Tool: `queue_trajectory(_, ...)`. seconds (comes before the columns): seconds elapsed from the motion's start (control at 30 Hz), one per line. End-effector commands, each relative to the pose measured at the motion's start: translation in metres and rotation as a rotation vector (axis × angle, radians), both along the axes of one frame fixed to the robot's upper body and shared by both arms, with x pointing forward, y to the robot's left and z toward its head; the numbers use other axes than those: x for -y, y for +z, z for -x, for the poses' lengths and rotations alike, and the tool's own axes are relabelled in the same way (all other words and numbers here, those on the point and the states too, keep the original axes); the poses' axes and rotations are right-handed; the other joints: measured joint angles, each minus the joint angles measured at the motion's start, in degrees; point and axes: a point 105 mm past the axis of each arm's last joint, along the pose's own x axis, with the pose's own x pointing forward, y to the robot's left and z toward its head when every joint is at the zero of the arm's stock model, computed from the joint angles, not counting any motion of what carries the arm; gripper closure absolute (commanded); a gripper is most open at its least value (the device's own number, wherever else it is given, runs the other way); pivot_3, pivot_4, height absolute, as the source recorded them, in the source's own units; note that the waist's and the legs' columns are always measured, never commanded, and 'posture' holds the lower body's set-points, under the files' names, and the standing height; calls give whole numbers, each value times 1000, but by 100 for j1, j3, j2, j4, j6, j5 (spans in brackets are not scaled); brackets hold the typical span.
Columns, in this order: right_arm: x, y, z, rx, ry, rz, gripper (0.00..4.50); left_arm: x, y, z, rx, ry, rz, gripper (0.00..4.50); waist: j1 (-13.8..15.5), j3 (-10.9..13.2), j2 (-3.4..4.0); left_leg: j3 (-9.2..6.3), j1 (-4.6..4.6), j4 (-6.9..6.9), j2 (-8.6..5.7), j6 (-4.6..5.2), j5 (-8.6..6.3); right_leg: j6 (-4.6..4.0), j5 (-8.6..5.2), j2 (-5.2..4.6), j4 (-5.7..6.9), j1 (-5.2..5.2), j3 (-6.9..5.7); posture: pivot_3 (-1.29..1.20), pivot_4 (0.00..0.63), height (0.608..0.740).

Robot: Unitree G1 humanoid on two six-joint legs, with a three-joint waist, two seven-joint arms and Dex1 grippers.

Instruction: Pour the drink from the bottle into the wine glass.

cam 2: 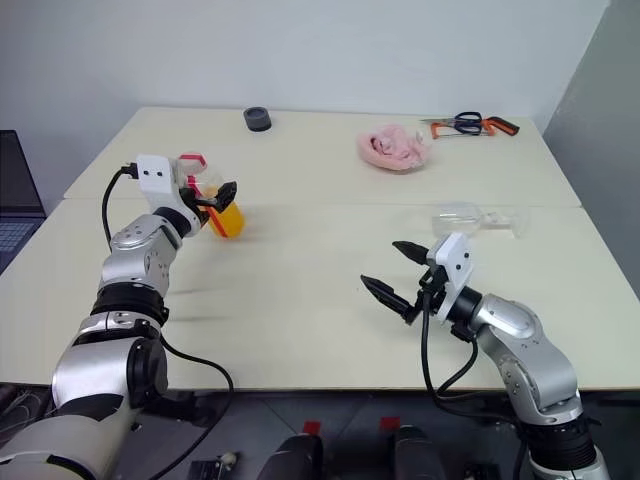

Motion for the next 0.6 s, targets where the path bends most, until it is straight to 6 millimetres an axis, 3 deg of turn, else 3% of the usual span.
queue_trajectory(0.03,-6,14,6,53,38,-2,0,-4,21,-2,63,11,-21,10,-1,0,0,0,0,0,0,0,0,0,0,0,0,0,0,0,150,740)
queue_trajectory(0.17,-6,13,6,50,40,1,0,-6,22,-2,65,19,-32,10,-1,0,0,0,0,0,0,0,0,0,0,0,0,0,0,0,150,740)
queue_trajectory(0.27,-6,13,5,50,38,3,0,-7,23,-2,70,28,-38,613,-1,0,0,0,0,0,0,0,0,0,0,0,0,0,0,0,150,740)
queue_trajectory(0.47,-5,12,5,49,35,3,0,-9,26,-2,88,36,-29,2458,0,0,-1,0,0,0,0,0,0,0,0,0,0,0,0,0,150,740)
queue_trajectory(0.5,-6,12,5,48,36,3,0,-9,26,-2,91,37,-28,2663,-1,1,-1,-1,0,0,0,0,0,0,0,0,0,-1,0,0,150,740)
queue_trajectory(0.6,-6,12,5,48,39,3,0,-8,27,-2,99,35,-29,2704,-1,1,-2,-1,-2,0,0,0,0,-1,0,0,1,-2,-1,0,150,740)
